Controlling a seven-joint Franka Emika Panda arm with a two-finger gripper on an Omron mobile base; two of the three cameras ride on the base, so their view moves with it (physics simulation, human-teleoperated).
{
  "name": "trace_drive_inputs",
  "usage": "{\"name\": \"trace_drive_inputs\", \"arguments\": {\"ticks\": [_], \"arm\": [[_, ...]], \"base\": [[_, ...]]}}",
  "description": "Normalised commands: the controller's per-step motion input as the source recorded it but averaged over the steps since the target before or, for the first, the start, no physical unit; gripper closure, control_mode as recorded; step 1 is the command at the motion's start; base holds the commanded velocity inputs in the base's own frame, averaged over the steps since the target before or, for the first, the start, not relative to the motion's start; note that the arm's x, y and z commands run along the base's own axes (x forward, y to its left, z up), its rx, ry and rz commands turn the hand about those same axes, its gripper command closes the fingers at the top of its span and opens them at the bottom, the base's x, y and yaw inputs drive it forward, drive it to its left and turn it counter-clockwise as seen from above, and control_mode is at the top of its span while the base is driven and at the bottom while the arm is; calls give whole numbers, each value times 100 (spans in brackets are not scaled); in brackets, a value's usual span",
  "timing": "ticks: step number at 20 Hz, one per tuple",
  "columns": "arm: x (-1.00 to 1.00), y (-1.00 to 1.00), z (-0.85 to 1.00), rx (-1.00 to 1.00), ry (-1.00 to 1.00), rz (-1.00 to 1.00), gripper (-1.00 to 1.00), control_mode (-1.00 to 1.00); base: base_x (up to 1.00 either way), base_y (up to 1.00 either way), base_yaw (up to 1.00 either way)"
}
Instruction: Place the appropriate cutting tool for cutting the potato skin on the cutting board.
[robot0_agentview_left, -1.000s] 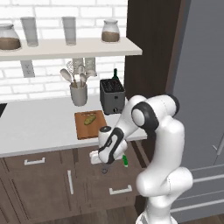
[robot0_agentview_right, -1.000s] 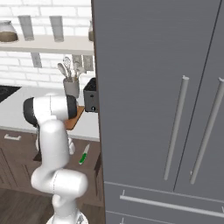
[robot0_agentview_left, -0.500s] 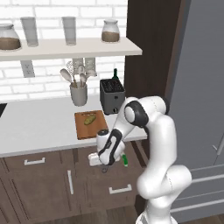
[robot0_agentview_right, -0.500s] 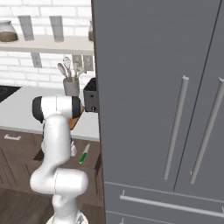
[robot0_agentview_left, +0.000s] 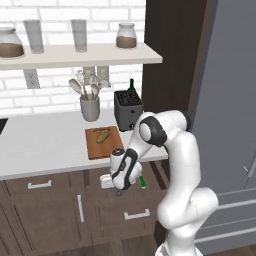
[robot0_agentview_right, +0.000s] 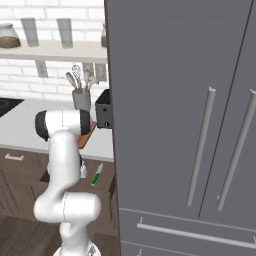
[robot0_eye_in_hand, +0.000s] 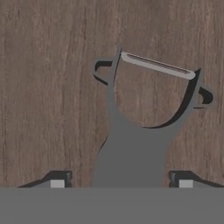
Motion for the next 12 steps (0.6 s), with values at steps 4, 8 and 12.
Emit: {"name": "trace_drive_inputs", "arguments": {"ticks": [4,8,12], "arm": [[-23,-5,-25,0,3,-1,100,-100],[-62,-24,-26,1,0,-6,100,-100],[-91,-43,-31,4,0,-9,100,-100]], "base": [[0,0,0],[0,0,0],[0,0,0]]}}
